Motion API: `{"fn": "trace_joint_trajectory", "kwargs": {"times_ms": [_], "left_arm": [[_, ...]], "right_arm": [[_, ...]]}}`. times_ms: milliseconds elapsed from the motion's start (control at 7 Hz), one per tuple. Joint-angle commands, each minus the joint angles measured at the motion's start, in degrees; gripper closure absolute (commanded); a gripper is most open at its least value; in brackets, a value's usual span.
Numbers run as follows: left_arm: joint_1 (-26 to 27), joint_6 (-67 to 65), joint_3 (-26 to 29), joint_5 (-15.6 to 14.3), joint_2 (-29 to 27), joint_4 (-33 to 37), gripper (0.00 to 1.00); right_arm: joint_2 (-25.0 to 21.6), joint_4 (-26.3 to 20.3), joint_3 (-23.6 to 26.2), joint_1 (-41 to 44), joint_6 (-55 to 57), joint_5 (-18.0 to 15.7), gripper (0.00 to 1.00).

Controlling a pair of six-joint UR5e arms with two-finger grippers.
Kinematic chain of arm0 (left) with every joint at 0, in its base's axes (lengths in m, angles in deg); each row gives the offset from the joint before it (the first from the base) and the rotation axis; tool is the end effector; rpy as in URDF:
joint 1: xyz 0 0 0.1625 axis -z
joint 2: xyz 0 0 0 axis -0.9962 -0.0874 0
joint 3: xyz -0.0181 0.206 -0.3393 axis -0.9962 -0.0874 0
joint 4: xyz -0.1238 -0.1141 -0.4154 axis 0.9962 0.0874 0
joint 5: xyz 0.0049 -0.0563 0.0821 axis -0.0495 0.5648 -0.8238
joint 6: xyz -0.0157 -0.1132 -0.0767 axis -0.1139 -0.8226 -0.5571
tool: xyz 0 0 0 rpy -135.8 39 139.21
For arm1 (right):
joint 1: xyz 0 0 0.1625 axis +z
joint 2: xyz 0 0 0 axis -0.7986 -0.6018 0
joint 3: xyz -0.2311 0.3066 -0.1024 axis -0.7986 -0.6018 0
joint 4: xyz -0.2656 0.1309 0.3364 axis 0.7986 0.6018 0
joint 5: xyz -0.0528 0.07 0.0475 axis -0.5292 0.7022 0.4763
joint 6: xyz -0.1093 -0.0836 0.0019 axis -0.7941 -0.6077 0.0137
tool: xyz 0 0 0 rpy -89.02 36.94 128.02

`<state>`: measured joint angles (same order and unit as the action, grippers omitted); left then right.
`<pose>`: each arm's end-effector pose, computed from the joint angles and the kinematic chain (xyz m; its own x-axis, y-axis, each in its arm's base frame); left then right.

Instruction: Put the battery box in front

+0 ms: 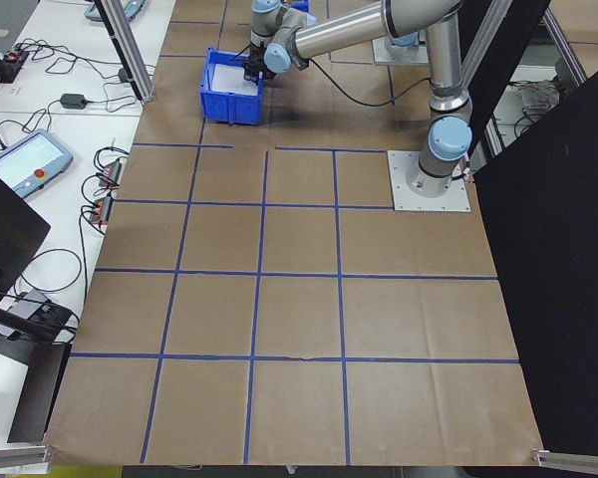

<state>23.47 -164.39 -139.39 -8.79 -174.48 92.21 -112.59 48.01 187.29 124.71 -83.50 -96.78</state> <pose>-0.3413 -0.5868 0.1869 -0.0073 -0.9894 0.1453 -0.9965 0.0192 0.0810 -0.0264 -0.4602 0.2563 -0.0048 -1.0000 -0.0028 -0.9942 0.0045 0.1071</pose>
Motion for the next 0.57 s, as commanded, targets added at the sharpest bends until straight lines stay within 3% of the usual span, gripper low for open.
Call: {"fn": "trace_joint_trajectory", "kwargs": {"times_ms": [0,143,286,429], "left_arm": [[0.44,-0.08,0.87,-0.22,-1.05,-0.12,0.91],[0.44,-0.08,0.88,-0.22,-0.96,-0.12,0.71],[0.44,0.88,0.88,-0.13,-1.05,0.84,0.09],[0.44,0.88,0.88,-0.13,-0.53,0.85,0.01]], "right_arm": [[-0.34,0.08,0.86,0.0,0.01,-0.09,1.0],[-0.42,0.08,0.86,0.0,0.01,-0.09,1.0],[-0.43,0.0,0.95,0.0,0.1,0.0,1.0],[-1.73,-0.09,2.17,0.18,0.36,-0.17,1.0]]}}
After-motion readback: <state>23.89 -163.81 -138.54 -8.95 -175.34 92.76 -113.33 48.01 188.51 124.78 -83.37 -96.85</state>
